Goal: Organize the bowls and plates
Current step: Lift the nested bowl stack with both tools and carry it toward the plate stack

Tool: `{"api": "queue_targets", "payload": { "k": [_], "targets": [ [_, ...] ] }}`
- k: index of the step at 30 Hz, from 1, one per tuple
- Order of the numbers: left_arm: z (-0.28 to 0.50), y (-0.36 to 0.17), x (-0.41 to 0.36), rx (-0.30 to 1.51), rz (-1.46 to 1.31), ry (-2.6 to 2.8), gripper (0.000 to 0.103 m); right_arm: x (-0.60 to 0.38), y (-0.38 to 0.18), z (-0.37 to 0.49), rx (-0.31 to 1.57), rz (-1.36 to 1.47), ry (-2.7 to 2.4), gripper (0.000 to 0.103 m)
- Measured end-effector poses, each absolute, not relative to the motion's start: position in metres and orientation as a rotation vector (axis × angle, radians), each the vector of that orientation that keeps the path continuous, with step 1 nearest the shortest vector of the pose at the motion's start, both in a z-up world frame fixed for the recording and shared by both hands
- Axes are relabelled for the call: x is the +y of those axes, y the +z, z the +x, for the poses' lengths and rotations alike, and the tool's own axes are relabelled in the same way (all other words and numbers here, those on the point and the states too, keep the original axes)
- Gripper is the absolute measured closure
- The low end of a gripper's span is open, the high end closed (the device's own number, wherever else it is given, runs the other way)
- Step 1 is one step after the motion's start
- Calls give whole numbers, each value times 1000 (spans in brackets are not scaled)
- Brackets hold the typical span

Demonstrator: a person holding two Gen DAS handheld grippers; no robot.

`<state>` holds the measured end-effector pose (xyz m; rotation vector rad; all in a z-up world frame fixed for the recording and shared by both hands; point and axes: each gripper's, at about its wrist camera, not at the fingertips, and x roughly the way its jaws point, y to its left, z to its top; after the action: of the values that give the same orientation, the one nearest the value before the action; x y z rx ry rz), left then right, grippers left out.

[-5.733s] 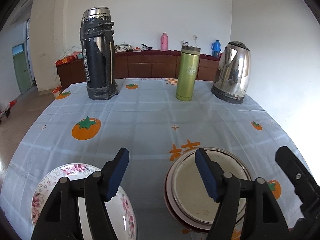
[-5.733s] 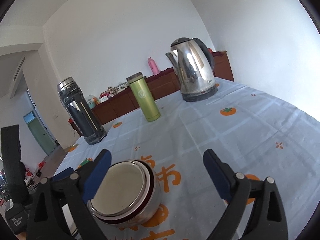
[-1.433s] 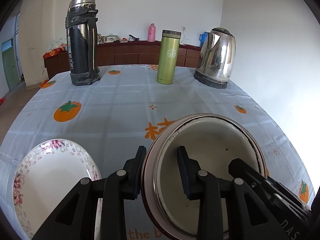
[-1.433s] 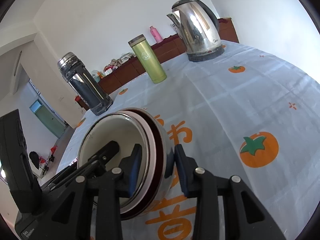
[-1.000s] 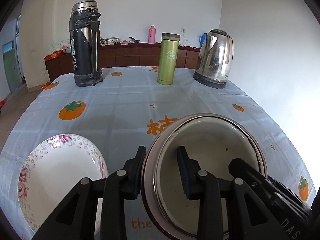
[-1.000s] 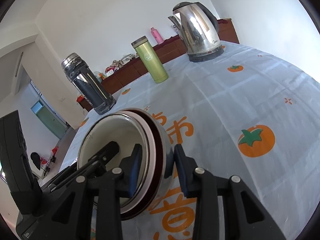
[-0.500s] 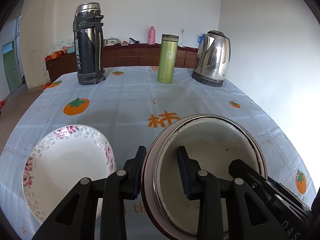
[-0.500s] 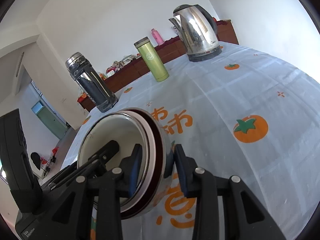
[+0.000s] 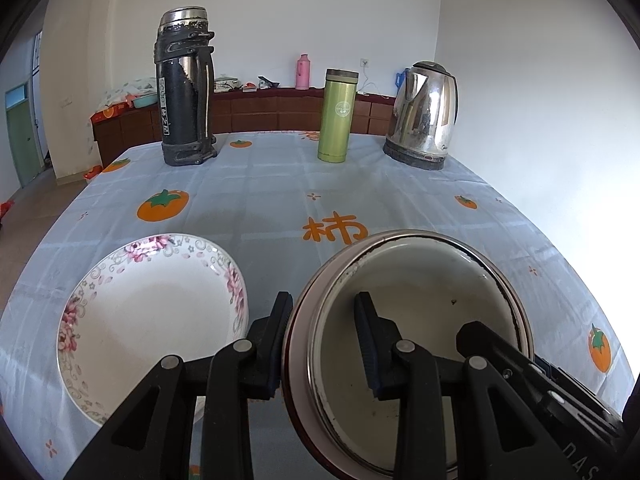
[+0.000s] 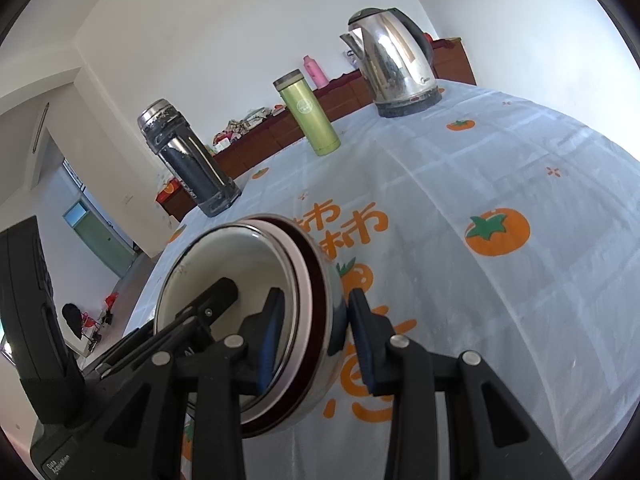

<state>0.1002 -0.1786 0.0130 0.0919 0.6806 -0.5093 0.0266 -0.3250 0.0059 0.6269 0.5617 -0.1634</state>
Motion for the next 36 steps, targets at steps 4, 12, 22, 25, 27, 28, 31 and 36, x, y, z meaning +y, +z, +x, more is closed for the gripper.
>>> {"api": "queue_targets", "payload": {
  "k": [4,12,22,25,27,28,31,36],
  "targets": [
    [95,13,-170,682,88,-506,70,-316,6,20,564,627,-162,68],
    [89,15,-153,675,78,-498,70,-302,9,17,565,623,-156,68],
    [94,21,-135,666,62,-485,70,-287,16,24,564,609,-140,68],
    [96,22,-130,664,58,-480,70,-282,17,27,564,605,-135,68],
    [98,22,-125,664,53,-476,70,-278,17,29,565,601,-131,68],
    [100,22,-123,664,50,-474,70,-276,18,30,565,599,-129,68],
    [103,22,-116,662,46,-467,70,-270,19,36,569,592,-122,68],
    [108,26,-104,654,32,-455,70,-259,24,44,563,579,-110,68]
  ]
}}
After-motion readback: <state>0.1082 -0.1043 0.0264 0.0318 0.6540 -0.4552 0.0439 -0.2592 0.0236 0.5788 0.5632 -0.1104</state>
